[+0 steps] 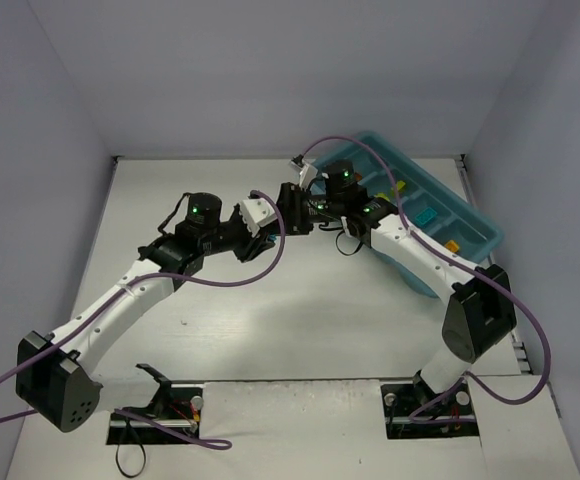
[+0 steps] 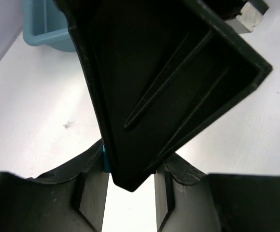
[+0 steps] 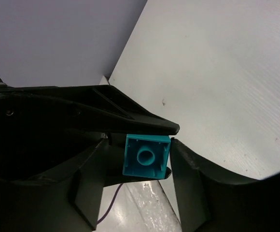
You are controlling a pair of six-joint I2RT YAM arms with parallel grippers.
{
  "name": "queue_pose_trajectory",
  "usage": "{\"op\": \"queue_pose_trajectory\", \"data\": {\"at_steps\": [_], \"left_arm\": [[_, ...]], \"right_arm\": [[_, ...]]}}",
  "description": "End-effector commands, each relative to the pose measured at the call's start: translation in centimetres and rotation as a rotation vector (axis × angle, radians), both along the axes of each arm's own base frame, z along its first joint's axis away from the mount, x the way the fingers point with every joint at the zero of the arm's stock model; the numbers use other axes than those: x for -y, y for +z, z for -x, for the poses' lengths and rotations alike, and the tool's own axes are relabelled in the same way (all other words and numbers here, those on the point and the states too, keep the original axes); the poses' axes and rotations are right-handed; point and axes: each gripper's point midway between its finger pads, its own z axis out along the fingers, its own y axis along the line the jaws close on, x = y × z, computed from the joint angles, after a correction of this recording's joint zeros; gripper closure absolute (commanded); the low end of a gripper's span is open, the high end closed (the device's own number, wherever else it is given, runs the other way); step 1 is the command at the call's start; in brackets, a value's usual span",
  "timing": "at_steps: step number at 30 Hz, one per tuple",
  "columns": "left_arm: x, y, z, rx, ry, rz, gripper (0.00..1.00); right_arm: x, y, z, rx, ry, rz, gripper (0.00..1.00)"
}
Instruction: Sort the legos into containers by color
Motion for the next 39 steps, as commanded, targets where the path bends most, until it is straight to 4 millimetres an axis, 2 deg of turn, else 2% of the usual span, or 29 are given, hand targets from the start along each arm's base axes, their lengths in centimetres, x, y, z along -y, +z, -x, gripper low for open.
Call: {"op": "queue_pose_trajectory", "data": {"at_steps": [1, 3, 4, 6, 7, 10, 13, 14, 15, 17, 19, 20, 22, 23, 25, 31, 34, 39], "left_arm": [[0.7, 4.1, -1.0, 0.122, -0.012, 0.046, 0.98], [0.7, 4.1, -1.0, 0.122, -0.012, 0.046, 0.98], [0.8, 4.3, -1.1, 0.123, -0.012, 0.049, 0.98], [0.8, 4.3, -1.1, 0.123, -0.011, 0.05, 0.98], [0.8, 4.2, -1.1, 0.122, -0.011, 0.049, 0.98], [0.8, 4.1, -1.2, 0.12, -0.009, 0.049, 0.95], [0.7, 4.1, -1.3, 0.118, 0.005, 0.047, 0.64], [0.6, 3.9, -1.3, 0.112, 0.011, 0.045, 0.4], [0.3, 3.8, -1.4, 0.106, 0.028, 0.044, 0.28], [0.1, 3.6, -1.4, 0.1, 0.046, 0.043, 0.21], [-0.4, 3.1, -1.5, 0.077, 0.092, 0.047, 0.16], [-0.7, 2.5, -1.5, 0.051, 0.118, 0.049, 0.16], [-1.7, 2.3, -1.7, 0.044, 0.185, 0.048, 0.15], [-2.0, 2.1, -1.6, 0.022, 0.219, 0.06, 0.15], [-2.9, 1.5, -1.3, -0.001, 0.276, 0.073, 0.15], [-6.1, -0.2, 0.0, -0.14, 0.503, 0.103, 0.15], [-7.7, -0.9, 1.1, -0.199, 0.598, 0.103, 0.15], [-9.7, -1.0, 1.8, -0.252, 0.746, 0.145, 0.15]], "right_arm": [[-0.7, 3.2, 0.3, 0.09, 0.044, -0.08, 0.53], [-0.6, 3.0, 0.5, 0.084, 0.048, -0.077, 0.58], [-0.5, 2.7, 0.6, 0.078, 0.05, -0.074, 0.66], [-0.5, 2.6, 0.7, 0.075, 0.053, -0.071, 0.74], [-0.5, 2.5, 0.7, 0.074, 0.054, -0.069, 0.86], [-0.4, 1.9, 0.6, 0.062, 0.054, -0.056, 1.0], [-0.1, 1.2, 0.1, 0.071, 0.03, -0.021, 1.0], [0.2, 0.9, -0.3, 0.093, 0.018, -0.003, 1.0], [1.2, 0.5, -1.4, 0.094, -0.033, 0.026, 1.0], [2.8, 0.0, -3.0, 0.107, -0.094, 0.055, 1.0], [6.3, -0.6, -6.3, 0.15, -0.233, 0.119, 1.0], [7.9, -1.4, -7.2, 0.158, -0.275, 0.158, 1.0], [13.1, -2.6, -10.5, 0.19, -0.471, 0.279, 1.0], [15.0, -3.1, -11.5, 0.208, -0.531, 0.329, 1.0], [20.3, -3.9, -13.8, 0.26, -0.711, 0.481, 1.0], [31.4, -6.2, -16.7, 0.281, -1.021, 0.796, 1.0], [35.3, -7.5, -17.6, 0.231, -1.112, 0.848, 1.0], [38.7, -10.1, -18.2, 0.141, -1.186, 0.885, 0.93]]}}
